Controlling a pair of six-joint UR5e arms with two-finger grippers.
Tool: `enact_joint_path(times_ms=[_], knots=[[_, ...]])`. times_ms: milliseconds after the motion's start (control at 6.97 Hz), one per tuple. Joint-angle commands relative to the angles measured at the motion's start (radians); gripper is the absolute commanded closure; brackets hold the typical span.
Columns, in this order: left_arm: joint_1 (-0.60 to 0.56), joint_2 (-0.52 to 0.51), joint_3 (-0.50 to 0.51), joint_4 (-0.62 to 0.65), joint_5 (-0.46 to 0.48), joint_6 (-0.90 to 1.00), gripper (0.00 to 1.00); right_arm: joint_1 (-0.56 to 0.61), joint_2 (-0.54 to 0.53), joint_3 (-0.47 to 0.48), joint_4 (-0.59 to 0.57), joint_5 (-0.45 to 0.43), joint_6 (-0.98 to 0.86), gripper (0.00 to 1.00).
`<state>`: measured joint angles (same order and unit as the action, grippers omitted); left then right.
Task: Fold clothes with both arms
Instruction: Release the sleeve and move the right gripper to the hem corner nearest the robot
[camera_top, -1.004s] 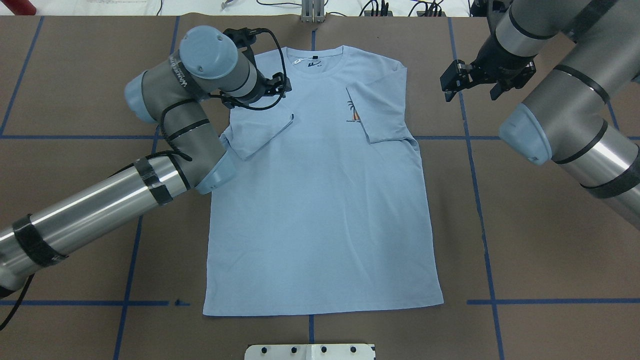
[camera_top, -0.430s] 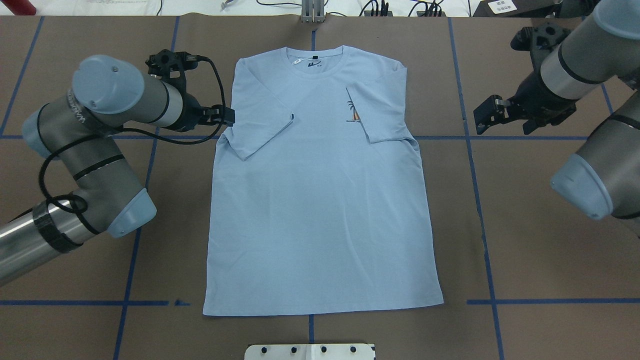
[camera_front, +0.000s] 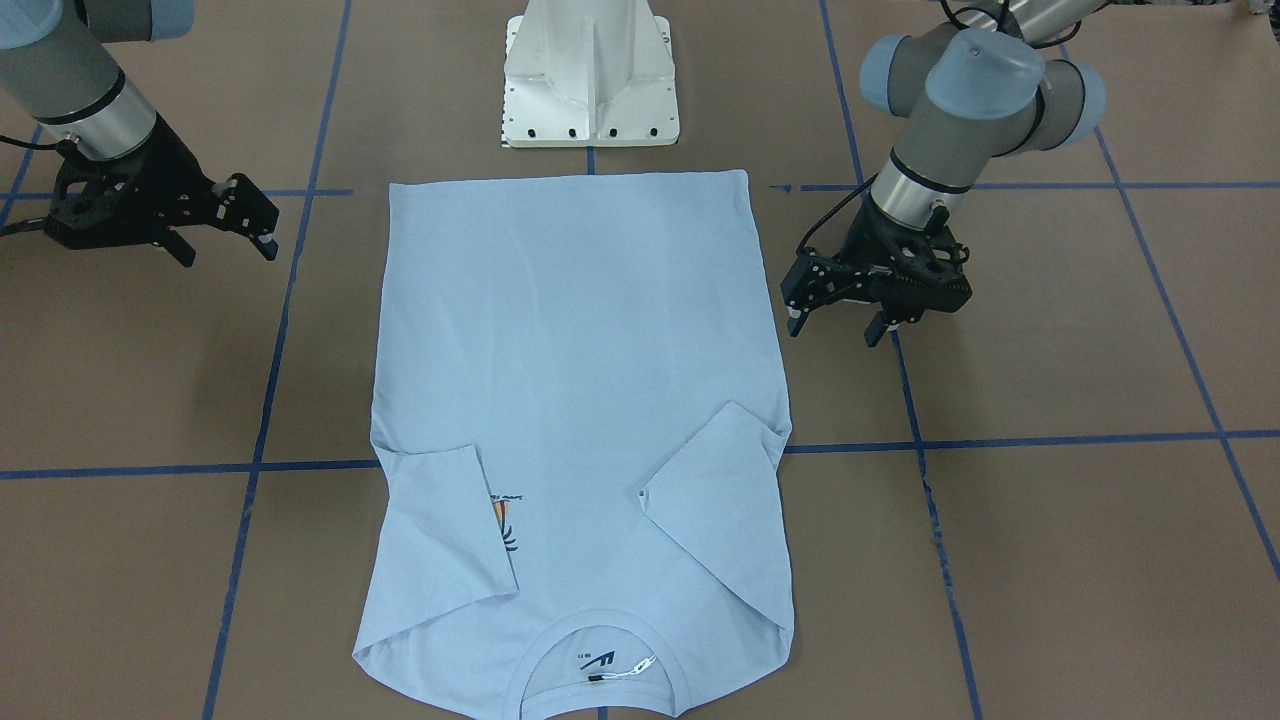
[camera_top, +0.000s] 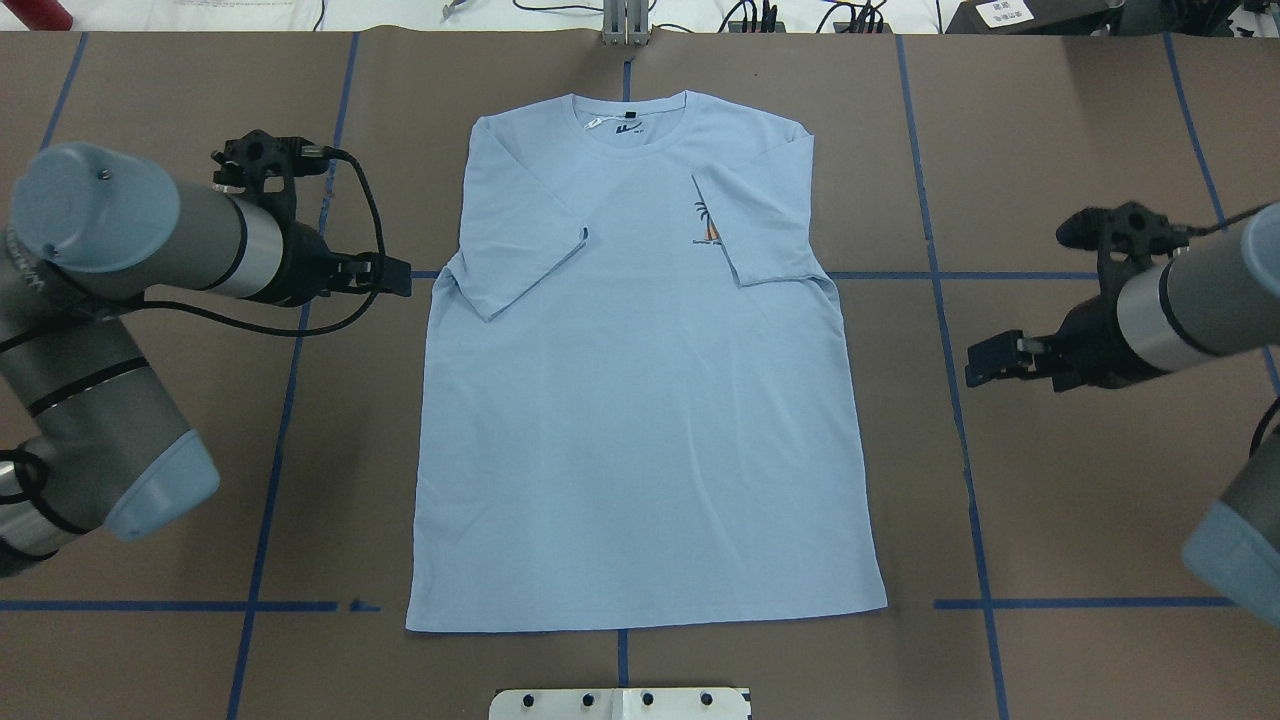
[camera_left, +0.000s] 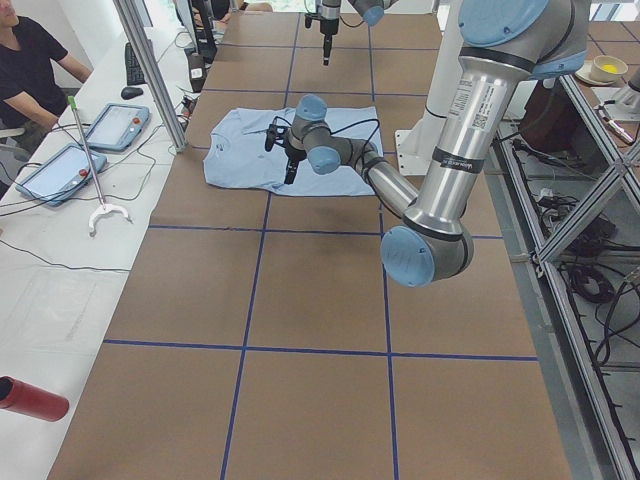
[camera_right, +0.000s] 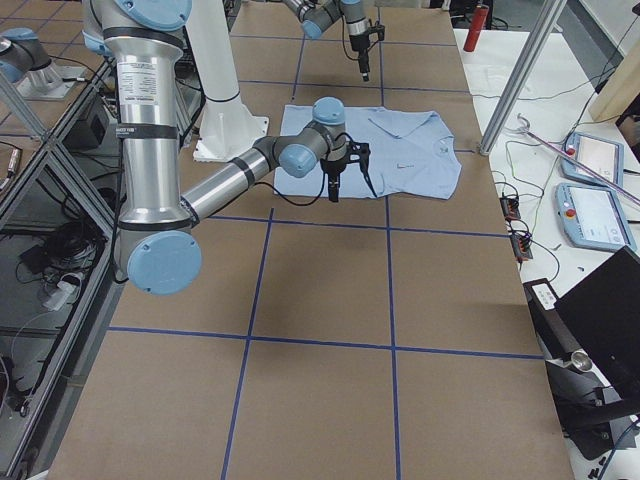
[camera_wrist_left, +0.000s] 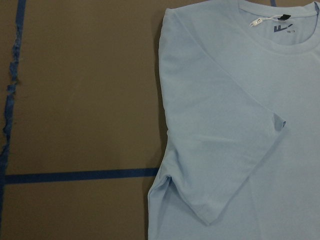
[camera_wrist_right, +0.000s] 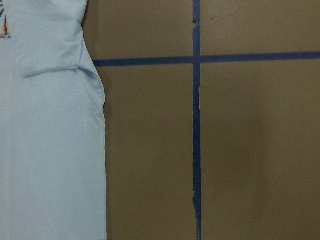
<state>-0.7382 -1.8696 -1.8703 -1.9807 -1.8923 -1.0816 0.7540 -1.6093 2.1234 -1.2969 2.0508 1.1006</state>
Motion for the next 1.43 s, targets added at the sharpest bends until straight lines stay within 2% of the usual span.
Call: enact_joint_path(times_ms=[0, 143, 287, 430, 574, 717, 861, 1291], knots=[[0.005, 0.084, -0.096, 0.005, -0.004, 0.019, 0.00, -0.239, -0.102, 0.087, 0.054, -0.174, 0.196, 0.00], [0.008, 0.086, -0.111, 0.005, -0.002, 0.015, 0.00, -0.384, -0.104, 0.095, 0.062, -0.302, 0.300, 0.00], [0.008, 0.110, -0.140, 0.006, -0.002, 0.017, 0.00, -0.477, -0.092, 0.101, 0.064, -0.355, 0.417, 0.00], [0.010, 0.110, -0.142, 0.006, -0.002, 0.019, 0.00, -0.508, -0.086, 0.092, 0.062, -0.397, 0.427, 0.00], [0.010, 0.110, -0.145, 0.006, -0.002, 0.019, 0.00, -0.509, -0.031, 0.061, 0.059, -0.391, 0.426, 0.00], [0.010, 0.110, -0.144, 0.006, -0.004, 0.019, 0.00, -0.510, 0.033, -0.032, 0.059, -0.397, 0.427, 0.00], [0.010, 0.107, -0.142, 0.006, -0.002, 0.019, 0.00, -0.509, 0.082, -0.045, 0.054, -0.394, 0.427, 0.00], [0.010, 0.106, -0.141, 0.006, -0.004, 0.020, 0.00, -0.510, 0.083, -0.065, 0.048, -0.393, 0.427, 0.00]])
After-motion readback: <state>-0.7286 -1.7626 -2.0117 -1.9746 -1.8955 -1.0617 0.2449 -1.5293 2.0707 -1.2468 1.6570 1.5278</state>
